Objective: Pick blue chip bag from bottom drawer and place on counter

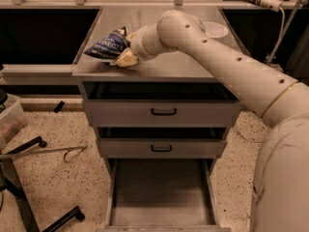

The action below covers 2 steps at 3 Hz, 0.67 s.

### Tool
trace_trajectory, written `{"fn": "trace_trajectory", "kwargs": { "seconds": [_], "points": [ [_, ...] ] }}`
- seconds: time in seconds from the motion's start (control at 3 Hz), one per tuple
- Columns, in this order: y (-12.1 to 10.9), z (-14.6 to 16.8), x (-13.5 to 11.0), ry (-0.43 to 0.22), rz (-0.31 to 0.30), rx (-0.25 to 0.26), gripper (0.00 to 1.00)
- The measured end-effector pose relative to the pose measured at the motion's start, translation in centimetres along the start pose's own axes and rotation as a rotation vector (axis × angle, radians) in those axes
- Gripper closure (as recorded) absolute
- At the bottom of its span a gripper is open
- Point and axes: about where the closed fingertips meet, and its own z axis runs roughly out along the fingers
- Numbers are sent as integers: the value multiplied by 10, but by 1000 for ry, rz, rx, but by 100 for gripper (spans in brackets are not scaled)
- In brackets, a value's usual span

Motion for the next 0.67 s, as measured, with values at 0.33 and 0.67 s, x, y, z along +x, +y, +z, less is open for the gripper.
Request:
{"fn": "trace_trajectory", "kwargs": {
  "seconds": [0.33,0.67],
  "points": [
    [-1,-1,-2,0,0,-1,100],
    [-1,-1,-2,0,0,-1,81]
  ]
}}
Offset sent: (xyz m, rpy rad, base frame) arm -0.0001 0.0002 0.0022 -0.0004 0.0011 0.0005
